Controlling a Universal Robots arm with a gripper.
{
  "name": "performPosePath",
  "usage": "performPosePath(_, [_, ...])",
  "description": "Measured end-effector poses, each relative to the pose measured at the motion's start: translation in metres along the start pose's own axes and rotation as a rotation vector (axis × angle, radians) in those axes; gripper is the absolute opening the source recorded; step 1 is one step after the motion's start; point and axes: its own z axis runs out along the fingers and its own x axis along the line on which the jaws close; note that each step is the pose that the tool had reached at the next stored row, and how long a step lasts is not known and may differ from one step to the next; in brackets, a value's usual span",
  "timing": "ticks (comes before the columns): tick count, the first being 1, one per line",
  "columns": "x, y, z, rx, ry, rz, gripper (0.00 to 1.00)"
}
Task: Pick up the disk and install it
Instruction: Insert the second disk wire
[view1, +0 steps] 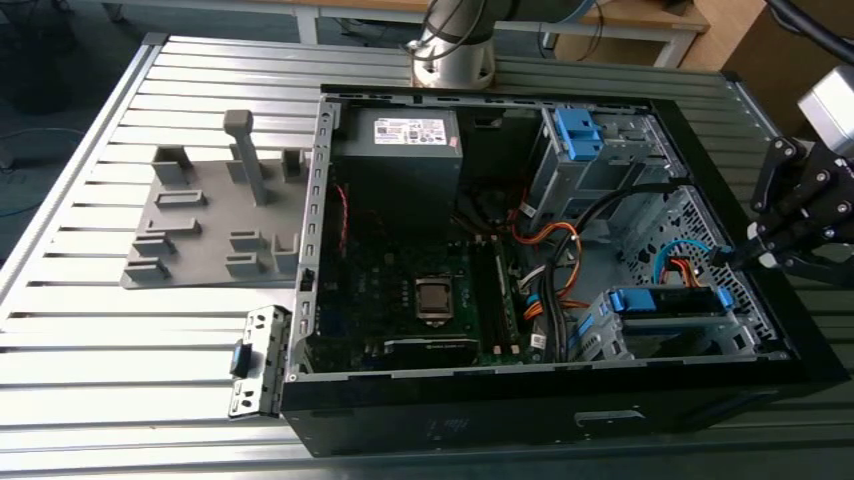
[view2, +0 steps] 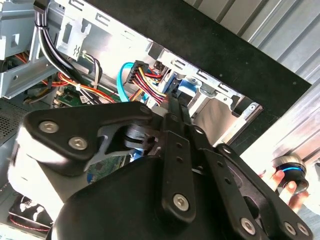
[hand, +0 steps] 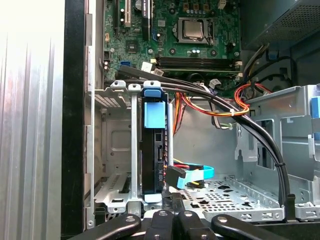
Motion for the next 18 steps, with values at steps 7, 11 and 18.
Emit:
performPosePath(7, [0.0, 0.0, -0.0002, 0.0, 0.0, 0.0, 0.35])
performPosePath(11, [-0.0018, 0.0005, -0.0023, 0.0005, 0.003, 0.0, 0.35])
performPosePath(18, [-0.0041, 0.0068, -0.0069, 0.0072, 0.0125, 0.0, 0.35])
